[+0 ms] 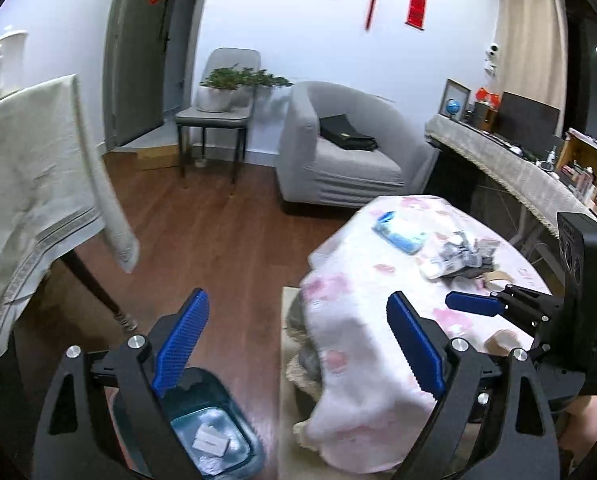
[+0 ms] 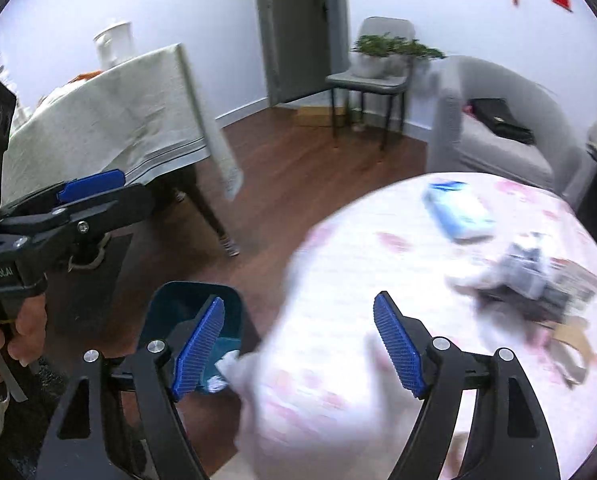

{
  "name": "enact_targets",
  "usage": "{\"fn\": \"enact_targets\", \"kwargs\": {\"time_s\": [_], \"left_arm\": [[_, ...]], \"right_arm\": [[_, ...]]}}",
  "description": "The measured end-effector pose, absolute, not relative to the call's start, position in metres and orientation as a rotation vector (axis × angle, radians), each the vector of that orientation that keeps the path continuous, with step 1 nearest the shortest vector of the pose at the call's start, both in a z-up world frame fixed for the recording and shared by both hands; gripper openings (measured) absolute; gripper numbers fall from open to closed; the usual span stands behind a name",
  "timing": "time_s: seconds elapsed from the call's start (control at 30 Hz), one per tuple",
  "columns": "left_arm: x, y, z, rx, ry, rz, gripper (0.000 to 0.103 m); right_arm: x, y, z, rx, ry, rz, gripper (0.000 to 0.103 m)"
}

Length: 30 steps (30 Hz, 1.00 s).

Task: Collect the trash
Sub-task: 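Bring both open tools back over the table, then grasp the black wrapper with the left tool while the right tool grasps the tape core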

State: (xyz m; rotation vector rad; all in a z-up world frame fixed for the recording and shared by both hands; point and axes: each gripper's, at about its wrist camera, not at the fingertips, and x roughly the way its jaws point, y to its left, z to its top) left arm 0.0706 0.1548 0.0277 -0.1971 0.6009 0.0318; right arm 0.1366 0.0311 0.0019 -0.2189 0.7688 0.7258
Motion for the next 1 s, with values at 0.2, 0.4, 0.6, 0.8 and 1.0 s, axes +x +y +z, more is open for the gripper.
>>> {"fn": "enact_targets", "kwargs": {"time_s": [0.2, 0.4, 0.6, 0.8, 1.0], "left_arm": [[0.091, 0.117, 0.032, -0.17, 0.587, -0.023, 0.093], [0.119, 0.074, 0.027, -0.151, 0.597, -0.07, 0.096], [0.15, 0.024, 0.019, -0.099, 0.624, -0.121, 0.096], [0.17, -0.014, 0.01, -0.067, 0.635, -0.151, 0.097], [0.197, -0.05, -0.007, -0.022, 0.691, -0.137, 0.097]], "right_arm": [[0.145, -0.02, 0.005, -0.2, 0.752, 0.641, 0.08], [0.153, -0.073, 0.001, -0.203, 0.76, 0.549, 0.082], [0.16, -0.119, -0.001, -0.172, 0.768, 0.484, 0.084], [0.166, -0.15, -0.003, -0.141, 0.786, 0.464, 0.084], [0.168, -0.181, -0.007, -0.124, 0.8, 0.449, 0.085]]}}
